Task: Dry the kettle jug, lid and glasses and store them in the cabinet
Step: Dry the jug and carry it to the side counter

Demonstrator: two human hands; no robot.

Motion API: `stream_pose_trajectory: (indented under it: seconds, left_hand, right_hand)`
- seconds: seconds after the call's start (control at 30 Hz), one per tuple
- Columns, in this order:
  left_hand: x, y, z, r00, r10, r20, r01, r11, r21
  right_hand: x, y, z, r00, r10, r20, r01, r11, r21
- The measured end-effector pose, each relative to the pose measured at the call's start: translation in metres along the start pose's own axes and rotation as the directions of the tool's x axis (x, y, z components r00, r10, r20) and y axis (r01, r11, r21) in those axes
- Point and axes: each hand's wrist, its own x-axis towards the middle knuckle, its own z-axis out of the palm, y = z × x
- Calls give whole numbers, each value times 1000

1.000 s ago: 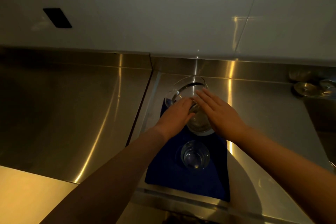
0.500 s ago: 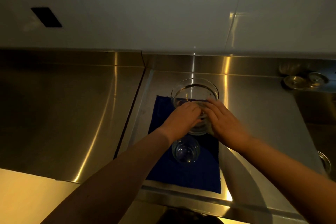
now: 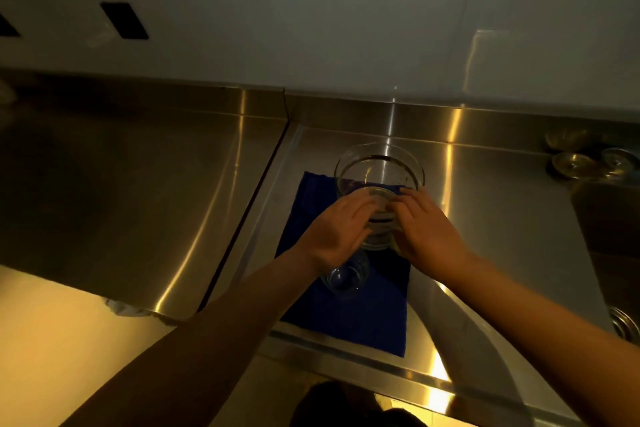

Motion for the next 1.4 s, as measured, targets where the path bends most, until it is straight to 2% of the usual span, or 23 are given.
stream_pose_trajectory:
  seconds: [0.13,0.37,0.47,0.6,0.8,0.9,1.1,1.4]
  left_hand:
    - [-37,16,8,997,16,-77,-15,1000,17]
    - [-70,27,23,979,-177,102,167,981,102]
    - [-74,28,26,962,-226,156,206,969,134]
    - [-72,27,29,943,-261,208,232,961,152]
    - [-59,23,32,853,-397,339,341,915,214]
    - [-54,24,32,809,-434,396,346,897,275]
    - [-48,26,27,799,-452,397,357,887,291]
    - [-68,7,-3,857,-427,289,365,898,245]
  right_hand:
    - [3,-1,3,998,-46,31,45,999,18]
    - [8,-4,10,998,-36,48,37,999,-15]
    - [11,-7,11,999,-26,33,26,1000,8]
    - [13,-10,10,996,2,93,0,1000,-15]
    - [16,-12,10,997,46,59,-45,999,-12]
    - [18,-12,11,997,53,63,-52,998,-20]
    - [22,-16,13,994,103,34,-104,994,28]
    - [34,-33,6,987,160,-10,-157,977,143]
